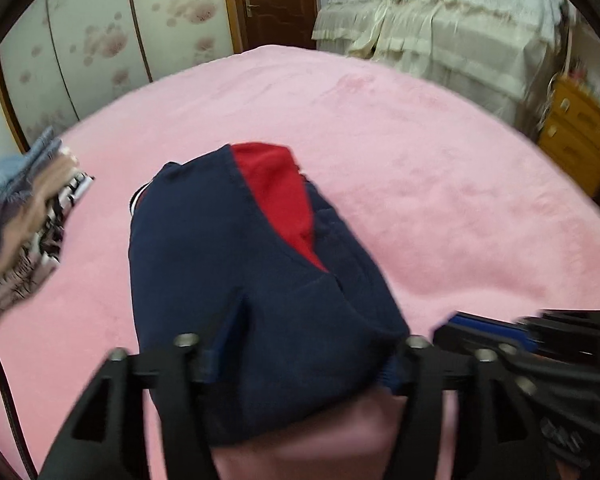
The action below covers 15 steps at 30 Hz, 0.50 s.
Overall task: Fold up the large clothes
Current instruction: 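Fold the held side over the other half with the left gripper, then press the folded jacket bundle flat with both grippers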
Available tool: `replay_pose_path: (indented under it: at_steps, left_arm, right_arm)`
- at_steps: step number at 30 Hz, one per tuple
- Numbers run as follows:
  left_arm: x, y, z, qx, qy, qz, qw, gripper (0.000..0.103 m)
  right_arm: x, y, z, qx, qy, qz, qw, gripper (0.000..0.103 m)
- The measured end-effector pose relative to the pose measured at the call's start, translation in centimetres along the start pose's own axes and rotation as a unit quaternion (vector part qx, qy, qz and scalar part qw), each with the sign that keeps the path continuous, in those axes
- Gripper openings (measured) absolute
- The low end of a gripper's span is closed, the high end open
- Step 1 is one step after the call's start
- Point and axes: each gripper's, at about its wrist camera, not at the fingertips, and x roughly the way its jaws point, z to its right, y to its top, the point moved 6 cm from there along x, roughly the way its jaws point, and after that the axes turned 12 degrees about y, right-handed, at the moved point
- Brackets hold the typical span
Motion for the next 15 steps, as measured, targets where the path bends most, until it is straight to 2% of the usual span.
replay_pose_path:
  at_steps: [3,5,7,9,11,15]
  left_arm:
    - [-1.9,0.0,-1.1,-0.026,-0.053,-0.008,0.9982,0.066]
    - [-3.7,-0.3,-2.4,-0.061,-0.089,-0.012,0.9941,0.067]
    - [-5.0,-0.8,-4.4,-0.100,-0.100,-0.010,0.9899,0.071]
    - [-5.4,-1.5,-6.8,-0.137,-0.089,-0.011,0.9865,0.071]
    - [-4.8,-2.7,-9.3,-0.174,-0.057,-0.022,0.9829,0.071]
    - [-2.0,-4.8,-12.2,-0.194,0.013,-0.073,0.9782,0.071]
  right_arm:
    - [-1.1,0.9,0.4,0.005,0.009,0.006,1.000,0.010]
    - [-1.8,1.4,0.2,0.006,0.018,0.011,1.000,0.016]
    - [-2.1,2.2,-0.3,0.005,0.030,0.021,0.999,0.038]
    - [-3.4,2.7,-1.1,0.002,0.046,0.036,0.998,0.043]
    - [-3.5,3.2,-2.0,-0.003,0.058,0.039,0.998,0.043]
    - [-2.4,3.8,-4.3,-0.033,0.056,0.028,0.998,0.043]
